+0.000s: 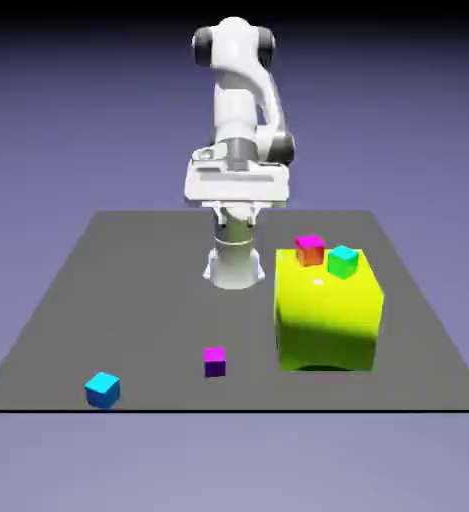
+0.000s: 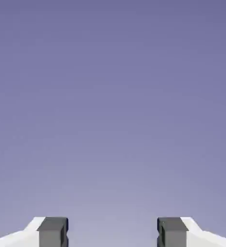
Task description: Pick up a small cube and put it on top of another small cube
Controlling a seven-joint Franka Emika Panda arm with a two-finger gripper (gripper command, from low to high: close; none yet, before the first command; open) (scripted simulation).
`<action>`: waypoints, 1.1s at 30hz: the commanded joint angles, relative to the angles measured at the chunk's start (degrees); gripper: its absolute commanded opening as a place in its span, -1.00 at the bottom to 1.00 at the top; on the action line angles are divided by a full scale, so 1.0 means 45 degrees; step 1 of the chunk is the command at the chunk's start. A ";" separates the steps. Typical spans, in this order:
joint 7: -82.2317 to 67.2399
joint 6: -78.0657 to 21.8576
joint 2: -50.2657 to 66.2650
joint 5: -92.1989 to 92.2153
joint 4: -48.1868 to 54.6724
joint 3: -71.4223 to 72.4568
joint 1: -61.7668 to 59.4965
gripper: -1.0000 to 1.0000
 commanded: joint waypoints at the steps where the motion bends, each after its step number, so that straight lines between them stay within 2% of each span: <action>1: -0.0072 -0.0235 0.0462 0.0115 0.0330 -0.0142 -0.0071 0.00; 29: -0.2072 -0.6804 1.3379 0.3335 0.9560 -0.4103 -0.2047 0.00; 33: -0.2326 -0.6096 1.4326 0.3715 0.9777 -0.3723 -0.2345 0.00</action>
